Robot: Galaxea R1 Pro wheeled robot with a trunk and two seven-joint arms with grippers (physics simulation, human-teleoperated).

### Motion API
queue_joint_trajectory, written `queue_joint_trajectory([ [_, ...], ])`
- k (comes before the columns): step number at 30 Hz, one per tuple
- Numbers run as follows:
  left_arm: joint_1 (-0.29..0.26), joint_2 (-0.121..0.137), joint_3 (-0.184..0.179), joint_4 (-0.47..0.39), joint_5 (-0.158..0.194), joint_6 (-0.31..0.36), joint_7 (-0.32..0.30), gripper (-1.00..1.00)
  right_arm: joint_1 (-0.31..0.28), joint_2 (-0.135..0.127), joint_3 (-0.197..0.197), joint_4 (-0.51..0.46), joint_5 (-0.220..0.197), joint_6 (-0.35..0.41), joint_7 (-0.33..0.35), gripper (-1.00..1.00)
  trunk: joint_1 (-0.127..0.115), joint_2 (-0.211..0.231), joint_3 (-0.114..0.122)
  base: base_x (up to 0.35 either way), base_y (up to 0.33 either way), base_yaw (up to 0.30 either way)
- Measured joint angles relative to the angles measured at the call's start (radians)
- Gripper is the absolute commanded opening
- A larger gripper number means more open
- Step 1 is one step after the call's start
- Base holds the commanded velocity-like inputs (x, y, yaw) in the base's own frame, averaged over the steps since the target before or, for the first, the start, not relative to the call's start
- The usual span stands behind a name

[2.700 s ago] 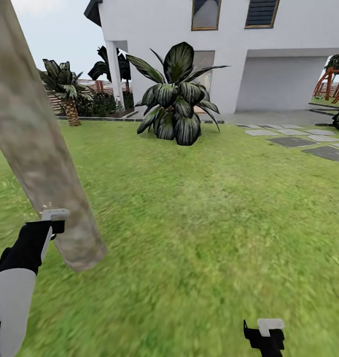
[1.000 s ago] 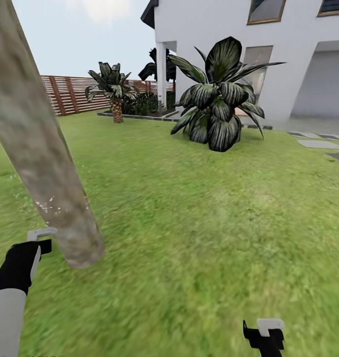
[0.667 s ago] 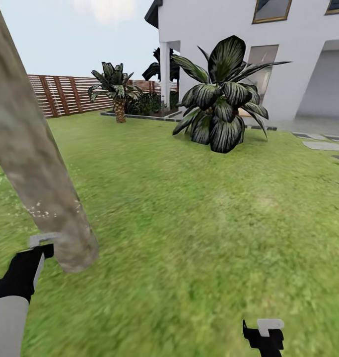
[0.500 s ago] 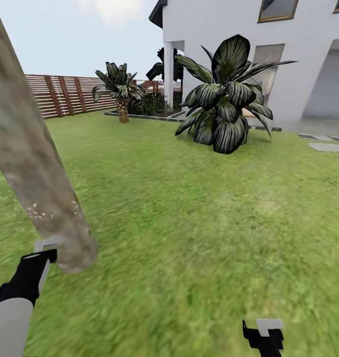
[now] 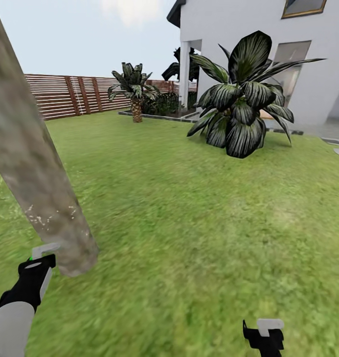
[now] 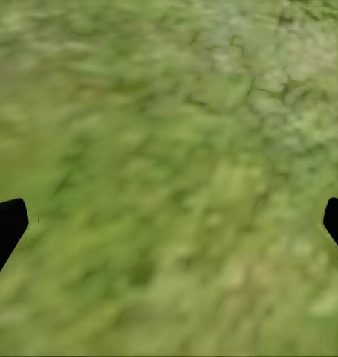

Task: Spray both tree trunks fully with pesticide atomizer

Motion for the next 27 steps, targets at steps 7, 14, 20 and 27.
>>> queue_joint_trajectory([
  [7,0.0,0.0,0.001,-0.007,-0.003,0.003,0.0,-1.0,0.0,0.0,0.0,0.0,-0.001,0.0,0.0,1.0,0.0,0.0,0.0,0.012,-0.271,0.0],
  [14,0.0,0.002,-0.002,-0.008,-0.004,0.007,0.034,-1.0,0.0,0.001,0.0,0.0,0.0,0.0,0.0,1.0,0.0,0.0,0.0,0.002,-0.274,0.207],
  [20,0.0,-0.002,-0.011,0.004,-0.003,0.011,0.037,-1.0,0.0,0.001,0.0,0.0,0.0,0.0,0.0,1.0,0.0,0.0,0.0,0.146,-0.254,0.275],
  [27,0.0,-0.003,-0.011,0.005,-0.003,0.011,0.035,-1.0,0.0,0.001,0.0,0.0,0.0,0.0,0.0,1.0,0.0,0.0,0.0,0.212,-0.22,0.114],
])
